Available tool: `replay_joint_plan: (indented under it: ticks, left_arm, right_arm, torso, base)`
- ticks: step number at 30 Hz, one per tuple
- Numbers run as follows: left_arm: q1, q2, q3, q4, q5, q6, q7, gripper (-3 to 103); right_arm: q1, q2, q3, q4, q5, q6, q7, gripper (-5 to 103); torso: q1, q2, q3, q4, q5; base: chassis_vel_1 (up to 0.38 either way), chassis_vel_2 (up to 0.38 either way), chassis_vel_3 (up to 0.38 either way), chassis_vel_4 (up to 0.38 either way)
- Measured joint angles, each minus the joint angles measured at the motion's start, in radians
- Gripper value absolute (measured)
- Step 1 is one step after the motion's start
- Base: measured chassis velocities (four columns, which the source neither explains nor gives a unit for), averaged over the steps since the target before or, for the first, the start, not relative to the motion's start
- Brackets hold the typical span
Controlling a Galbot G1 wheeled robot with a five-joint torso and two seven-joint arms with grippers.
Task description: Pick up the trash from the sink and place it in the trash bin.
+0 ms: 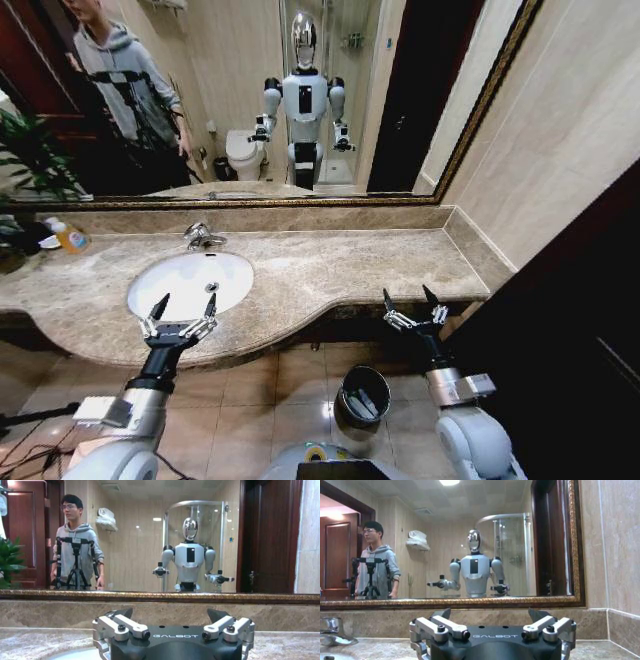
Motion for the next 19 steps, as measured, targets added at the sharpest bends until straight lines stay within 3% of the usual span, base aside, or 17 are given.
replay_joint_plan:
  ticks: [19]
  left_arm:
    - [0.0, 0.0, 0.0, 0.0, 0.0, 0.0, 0.0, 100]
  right_arm:
    - [0.0, 0.0, 0.0, -0.001, 0.001, 0.001, 0.0, 100]
  torso:
    - [0.0, 0.0, 0.0, 0.0, 0.0]
  base:
    - [0.0, 0.0, 0.0, 0.0]
